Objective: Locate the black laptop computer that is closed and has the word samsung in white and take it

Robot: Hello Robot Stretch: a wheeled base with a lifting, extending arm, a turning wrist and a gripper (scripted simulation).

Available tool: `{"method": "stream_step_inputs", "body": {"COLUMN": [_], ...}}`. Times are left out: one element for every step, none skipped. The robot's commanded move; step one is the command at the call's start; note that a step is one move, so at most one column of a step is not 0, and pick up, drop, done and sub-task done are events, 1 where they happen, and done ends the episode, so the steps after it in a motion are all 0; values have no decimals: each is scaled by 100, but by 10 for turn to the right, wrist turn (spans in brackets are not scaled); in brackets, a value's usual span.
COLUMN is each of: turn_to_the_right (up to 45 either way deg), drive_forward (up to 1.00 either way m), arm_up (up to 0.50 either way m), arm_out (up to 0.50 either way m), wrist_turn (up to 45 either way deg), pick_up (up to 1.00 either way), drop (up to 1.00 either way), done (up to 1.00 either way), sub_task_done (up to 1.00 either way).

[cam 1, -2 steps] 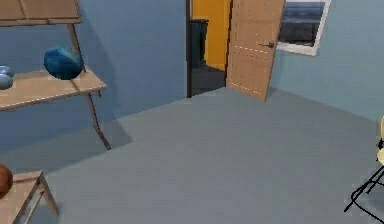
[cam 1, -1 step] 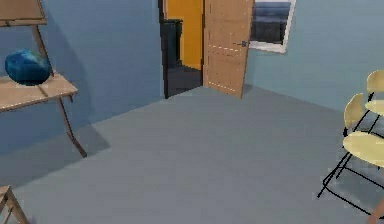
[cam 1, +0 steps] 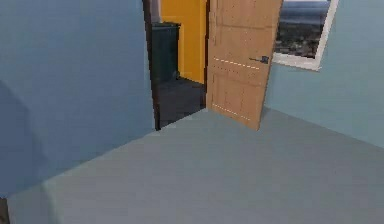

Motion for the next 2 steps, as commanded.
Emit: {"method": "stream_step_inputs", "body": {"turn_to_the_right": [0, 0], "drive_forward": [100, 100], "arm_up": [0, 0], "arm_out": [0, 0], "wrist_turn": [0, 0], "pick_up": [0, 0], "drop": [0, 0], "done": [0, 0], "sub_task_done": [0, 0]}}
